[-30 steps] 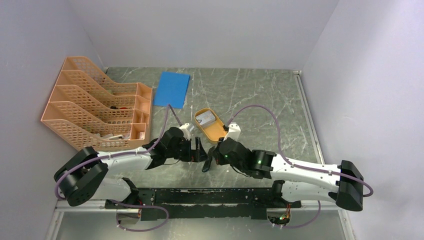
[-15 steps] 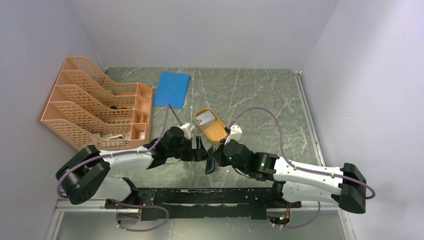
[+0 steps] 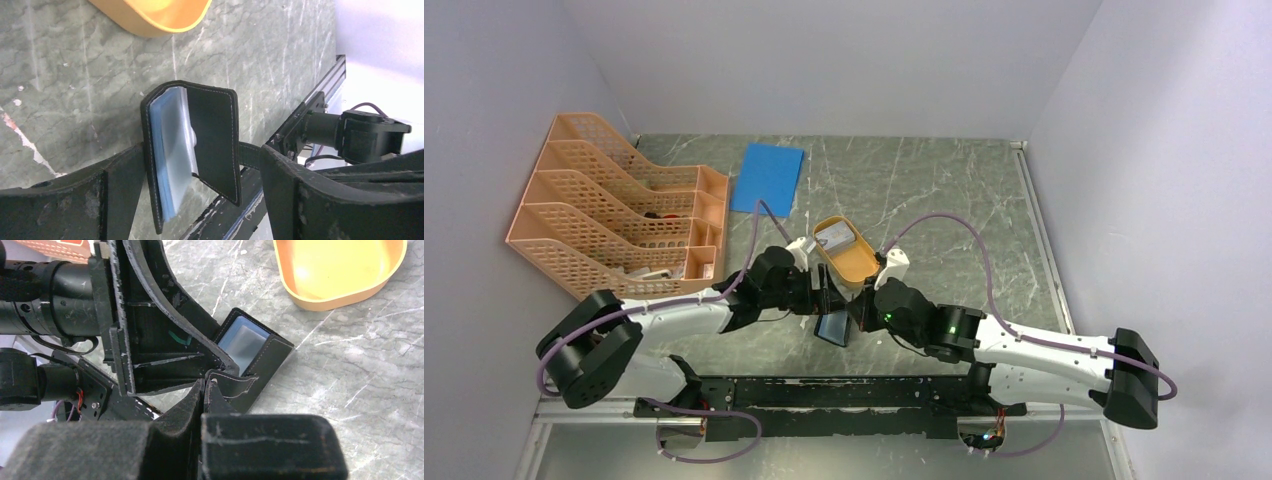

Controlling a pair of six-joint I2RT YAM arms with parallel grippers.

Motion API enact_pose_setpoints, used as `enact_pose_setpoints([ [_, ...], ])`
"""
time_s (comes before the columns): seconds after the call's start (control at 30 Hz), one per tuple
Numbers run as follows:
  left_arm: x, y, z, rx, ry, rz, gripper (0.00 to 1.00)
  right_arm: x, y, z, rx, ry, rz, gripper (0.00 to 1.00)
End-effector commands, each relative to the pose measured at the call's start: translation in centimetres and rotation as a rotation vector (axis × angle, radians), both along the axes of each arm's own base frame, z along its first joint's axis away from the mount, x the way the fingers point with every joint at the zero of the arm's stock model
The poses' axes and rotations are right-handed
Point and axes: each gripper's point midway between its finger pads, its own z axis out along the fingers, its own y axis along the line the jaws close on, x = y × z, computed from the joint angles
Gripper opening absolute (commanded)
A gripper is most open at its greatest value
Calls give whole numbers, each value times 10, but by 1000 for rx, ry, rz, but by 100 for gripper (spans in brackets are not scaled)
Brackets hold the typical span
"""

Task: Put the credit cards into the card holder
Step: Open the card holder at the center of the board.

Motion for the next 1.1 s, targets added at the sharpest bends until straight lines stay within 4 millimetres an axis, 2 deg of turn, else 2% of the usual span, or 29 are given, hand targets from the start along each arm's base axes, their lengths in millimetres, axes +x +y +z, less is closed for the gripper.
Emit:
enact_pose_setpoints([
  [0.0,6,3,-6,41,-11,18,81,1,-4,1,15,-10,-9,0],
  [0.17,6,14,-24,96,-9,41,68,0,-14,-7,-1,1,-36,0],
  [0.33,3,18,-36,111,2,41,63,0,-26,-19,-30,19,-77,0],
  [0.5,-1,12,-36,78,11,14,42,1,-44,-36,-82,51,-154,0],
  [0.77,-5,4,-31,23,14,-17,22,-2,-65,-60,-142,102,-240,0],
  [0.87,-7,2,-31,14,22,-26,7,-3,-72,-69,-180,130,-283,0],
  [0.97,-7,2,-30,10,26,-23,5,-4,-80,-74,-213,151,-317,0],
  [1.07,-7,6,-28,23,26,-9,5,-5,-82,-67,-202,155,-318,29],
])
